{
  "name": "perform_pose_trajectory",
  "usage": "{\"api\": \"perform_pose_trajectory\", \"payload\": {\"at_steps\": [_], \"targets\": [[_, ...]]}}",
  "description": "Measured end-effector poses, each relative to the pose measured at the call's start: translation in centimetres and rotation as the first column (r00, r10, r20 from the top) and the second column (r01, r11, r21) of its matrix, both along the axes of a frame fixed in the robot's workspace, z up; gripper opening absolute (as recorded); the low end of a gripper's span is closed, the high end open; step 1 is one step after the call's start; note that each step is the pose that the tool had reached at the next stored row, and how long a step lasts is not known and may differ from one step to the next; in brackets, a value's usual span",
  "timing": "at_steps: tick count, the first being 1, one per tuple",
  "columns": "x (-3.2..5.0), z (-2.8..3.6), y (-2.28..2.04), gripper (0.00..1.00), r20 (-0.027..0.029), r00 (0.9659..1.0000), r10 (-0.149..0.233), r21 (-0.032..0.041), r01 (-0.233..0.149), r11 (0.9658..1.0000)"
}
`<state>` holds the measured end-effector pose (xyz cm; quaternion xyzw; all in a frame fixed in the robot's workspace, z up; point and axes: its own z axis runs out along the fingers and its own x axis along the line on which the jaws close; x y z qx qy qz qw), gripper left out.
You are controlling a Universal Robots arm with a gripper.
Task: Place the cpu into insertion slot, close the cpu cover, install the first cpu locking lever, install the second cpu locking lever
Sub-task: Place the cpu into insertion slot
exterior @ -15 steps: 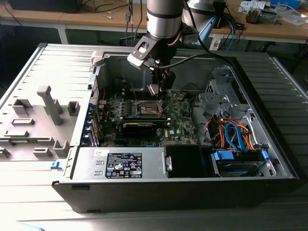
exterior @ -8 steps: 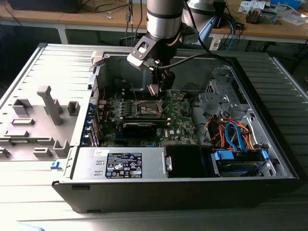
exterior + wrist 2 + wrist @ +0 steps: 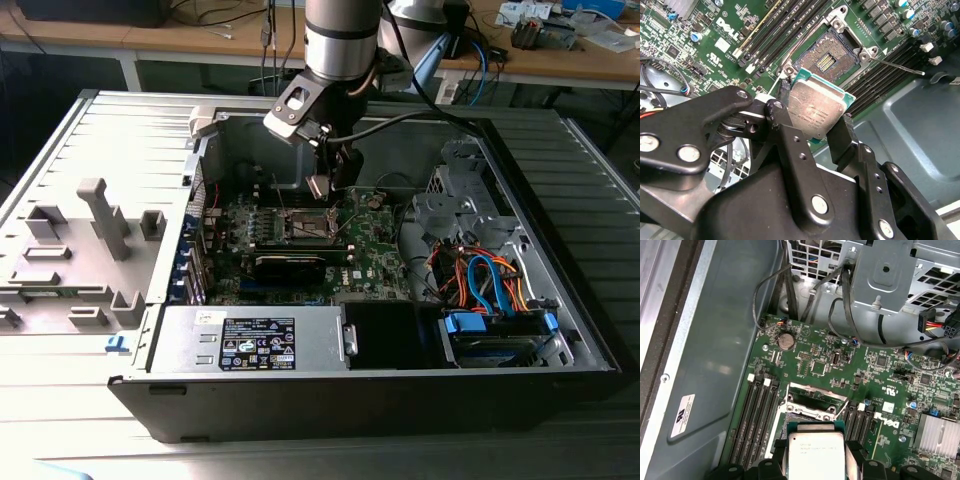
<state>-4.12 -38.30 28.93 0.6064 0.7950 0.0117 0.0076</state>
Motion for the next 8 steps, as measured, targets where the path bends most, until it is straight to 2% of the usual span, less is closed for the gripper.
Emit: {"api": "perform_pose_trajectory", "payload": {"at_steps": [8], "targets": [[0.0, -0.06, 0.0, 0.55, 0.0, 1.0, -0.009, 0.0, 0.009, 1.0]]}}
